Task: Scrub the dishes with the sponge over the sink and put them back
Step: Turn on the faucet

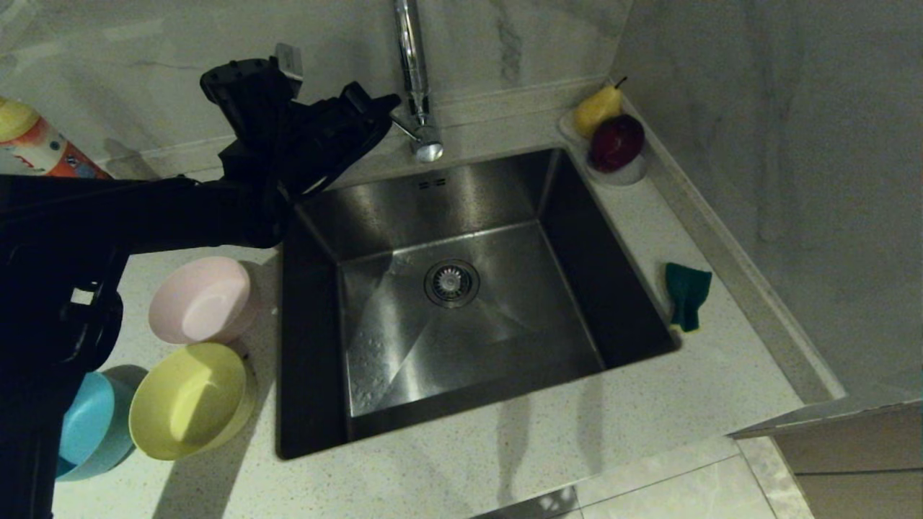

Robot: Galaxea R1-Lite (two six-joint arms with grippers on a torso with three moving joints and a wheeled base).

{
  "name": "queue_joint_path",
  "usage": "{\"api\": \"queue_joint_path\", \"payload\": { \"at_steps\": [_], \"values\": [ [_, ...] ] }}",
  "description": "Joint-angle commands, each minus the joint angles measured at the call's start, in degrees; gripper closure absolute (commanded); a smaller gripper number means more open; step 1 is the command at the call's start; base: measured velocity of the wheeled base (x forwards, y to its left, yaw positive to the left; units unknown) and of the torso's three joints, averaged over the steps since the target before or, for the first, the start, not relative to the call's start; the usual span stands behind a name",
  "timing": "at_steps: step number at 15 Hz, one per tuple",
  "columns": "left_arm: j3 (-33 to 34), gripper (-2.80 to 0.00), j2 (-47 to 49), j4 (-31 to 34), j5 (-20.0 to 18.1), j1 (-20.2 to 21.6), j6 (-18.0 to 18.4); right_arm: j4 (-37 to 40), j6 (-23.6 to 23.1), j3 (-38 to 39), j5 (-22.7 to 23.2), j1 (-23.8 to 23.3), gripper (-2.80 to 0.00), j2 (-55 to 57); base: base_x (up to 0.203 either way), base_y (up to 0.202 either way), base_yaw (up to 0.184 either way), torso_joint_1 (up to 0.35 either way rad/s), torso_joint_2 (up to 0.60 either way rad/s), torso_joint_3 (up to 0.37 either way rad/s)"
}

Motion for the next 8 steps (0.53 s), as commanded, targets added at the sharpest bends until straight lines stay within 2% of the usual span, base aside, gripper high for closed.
{"api": "queue_joint_path", "payload": {
  "at_steps": [1,8],
  "values": [
    [0.90,0.00,-1.42,-0.25,-0.11,-0.66,-0.27,-0.04,-0.05,0.01,0.03,0.01,0.00,0.05,0.000,0.000,0.000,0.000,0.00,0.000],
    [10.03,0.00,-5.21,-0.99,-0.02,-1.71,-0.07,-0.04,-0.05,0.01,0.03,0.00,0.00,-0.01,0.000,0.000,0.000,0.000,0.00,0.000]
  ]
}}
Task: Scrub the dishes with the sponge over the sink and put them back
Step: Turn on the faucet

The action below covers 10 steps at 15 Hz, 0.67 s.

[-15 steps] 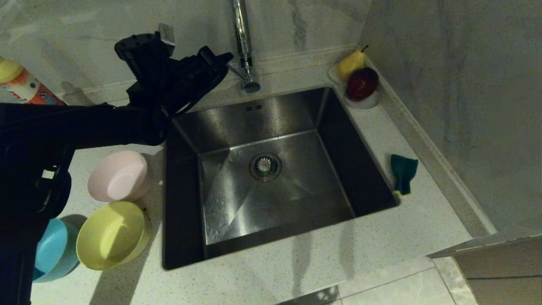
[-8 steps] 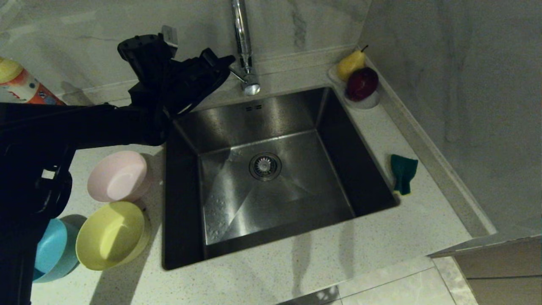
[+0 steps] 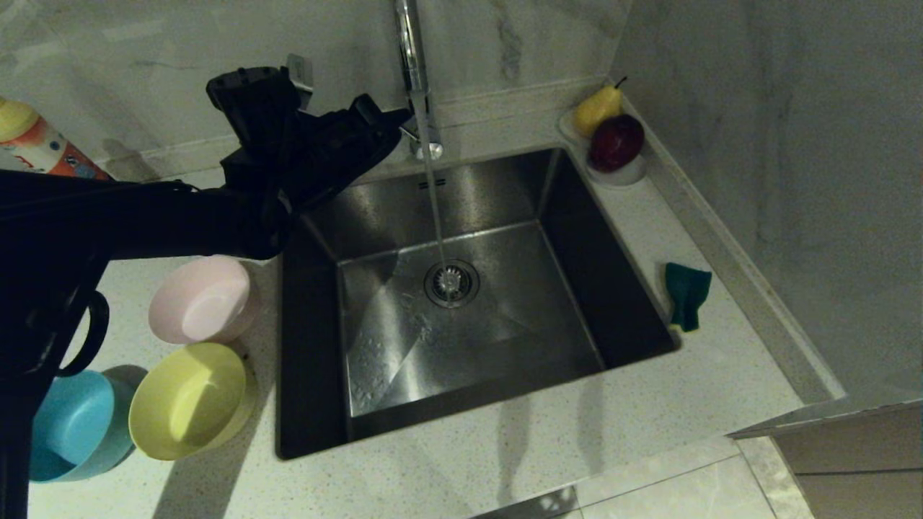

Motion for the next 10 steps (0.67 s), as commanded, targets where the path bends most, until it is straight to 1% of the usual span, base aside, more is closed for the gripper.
{"api": "queue_joint_path", "payload": {
  "at_steps": [1,4,6,9,10],
  "values": [
    [3.33,0.00,-1.88,-0.92,-0.10,-0.10,-0.06,-0.02,-0.02,0.01,0.03,0.01,0.00,0.05,0.000,0.000,0.000,0.000,0.00,0.000],
    [5.43,0.00,-2.56,-2.31,0.00,-0.10,-0.08,-0.02,-0.02,0.01,0.03,0.01,0.00,0.05,0.000,0.000,0.000,0.000,0.00,0.000],
    [5.35,0.00,-2.93,-2.86,0.99,-0.10,-0.09,-0.02,-0.02,0.01,0.03,-0.08,0.00,-0.04,0.000,0.000,0.000,0.000,0.00,0.000],
    [4.22,0.00,-4.94,-3.13,1.34,0.10,-0.24,-0.02,-0.02,0.01,0.03,0.01,0.00,-0.02,0.000,0.000,0.000,0.000,0.00,0.000],
    [2.92,0.00,-4.90,-3.12,1.53,0.40,-0.26,-0.02,-0.02,0.01,0.03,0.01,0.00,0.05,0.000,0.000,0.000,0.000,0.00,0.000]
  ]
}}
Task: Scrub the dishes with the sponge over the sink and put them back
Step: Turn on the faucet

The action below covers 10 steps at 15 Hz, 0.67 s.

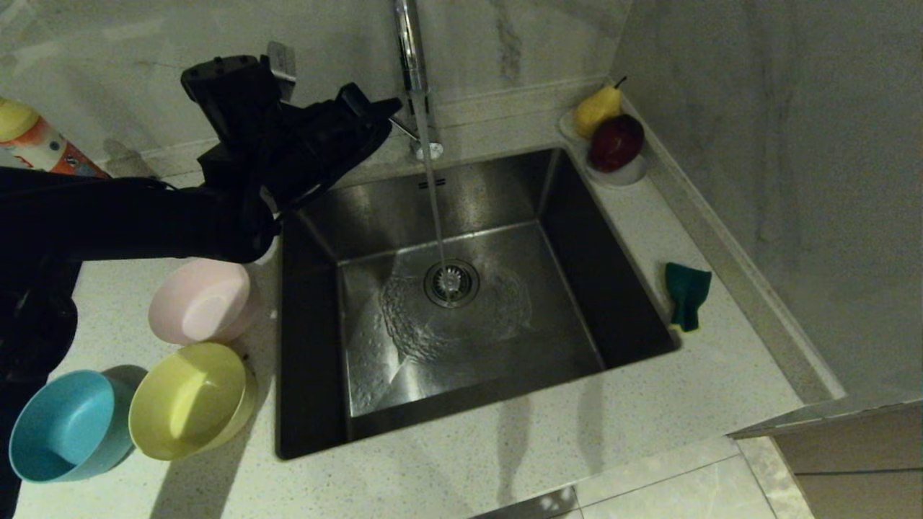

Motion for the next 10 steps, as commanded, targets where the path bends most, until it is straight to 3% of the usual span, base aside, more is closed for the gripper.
{"api": "queue_joint_path", "payload": {
  "at_steps": [1,10],
  "values": [
    [-2.79,0.00,-0.57,0.03,0.19,0.80,-0.29,-0.03,-0.03,0.01,0.03,-0.06,0.00,0.00,0.000,0.000,0.000,0.000,0.00,0.000],
    [-9.10,0.00,7.51,0.18,0.86,2.36,-0.29,-0.03,-0.03,0.01,0.03,0.01,0.00,0.02,0.000,0.000,0.000,0.000,0.00,0.000]
  ]
}}
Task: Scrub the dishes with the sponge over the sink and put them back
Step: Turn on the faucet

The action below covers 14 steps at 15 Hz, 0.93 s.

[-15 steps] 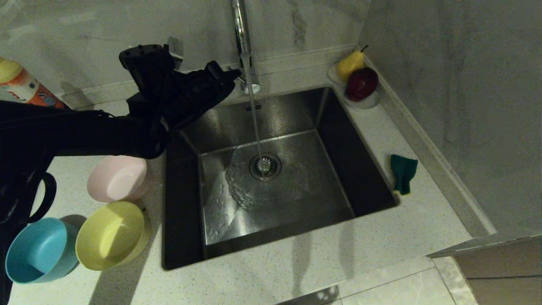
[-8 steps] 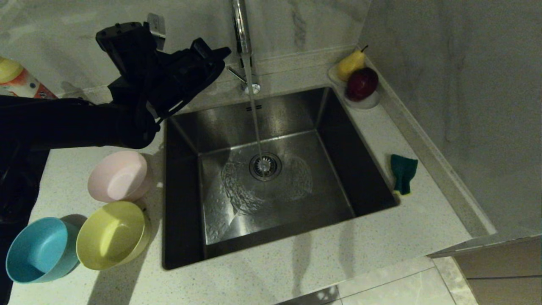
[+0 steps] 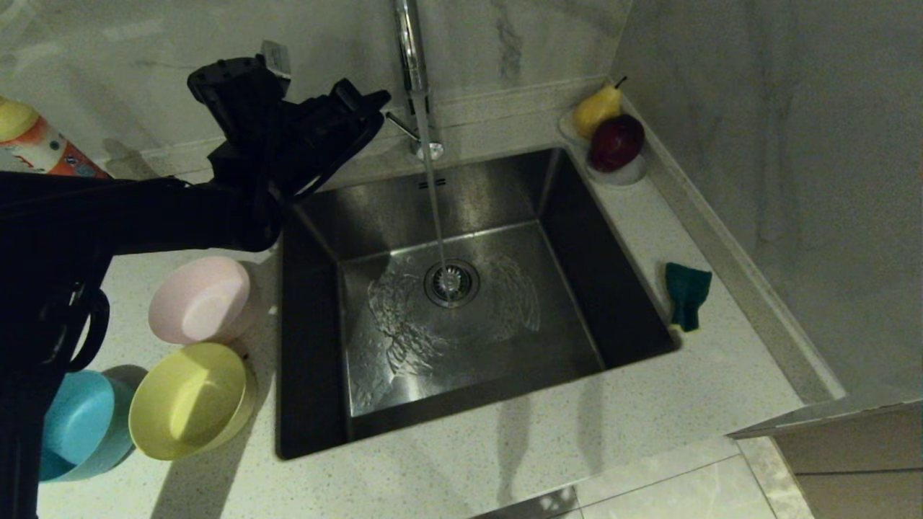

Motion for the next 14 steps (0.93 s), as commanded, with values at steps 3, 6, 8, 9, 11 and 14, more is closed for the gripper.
{"api": "queue_joint_path", "payload": {
  "at_steps": [3,6,8,9,11,14],
  "values": [
    [-1.24,0.00,1.43,0.00,6.19,0.73,2.40,-0.02,-0.03,0.01,0.03,0.01,0.00,-0.04,0.000,0.000,0.000,0.000,0.00,0.000],
    [-1.29,0.00,-0.64,1.82,11.96,1.91,7.28,-0.02,-0.03,0.01,0.03,0.01,0.00,0.02,0.000,0.000,0.000,0.000,0.00,0.000],
    [-1.04,0.00,-4.23,3.77,16.39,2.17,10.65,-0.02,-0.03,0.01,0.03,0.01,0.00,0.02,0.000,0.000,0.000,0.000,0.00,0.000],
    [-0.76,0.00,-6.39,4.66,19.83,2.21,13.32,-0.02,-0.03,0.01,0.03,-0.01,0.00,0.03,0.000,0.000,0.000,0.000,0.00,0.000],
    [-0.31,0.00,-10.64,6.03,27.80,2.22,19.62,-0.02,-0.03,0.01,0.03,0.01,0.00,-0.02,0.000,0.000,0.000,0.000,0.00,0.000],
    [1.90,0.00,-17.43,6.10,39.89,2.90,31.30,-0.02,-0.03,0.01,0.03,-0.03,0.00,0.03,0.000,0.000,0.000,0.000,0.00,0.000]
  ]
}}
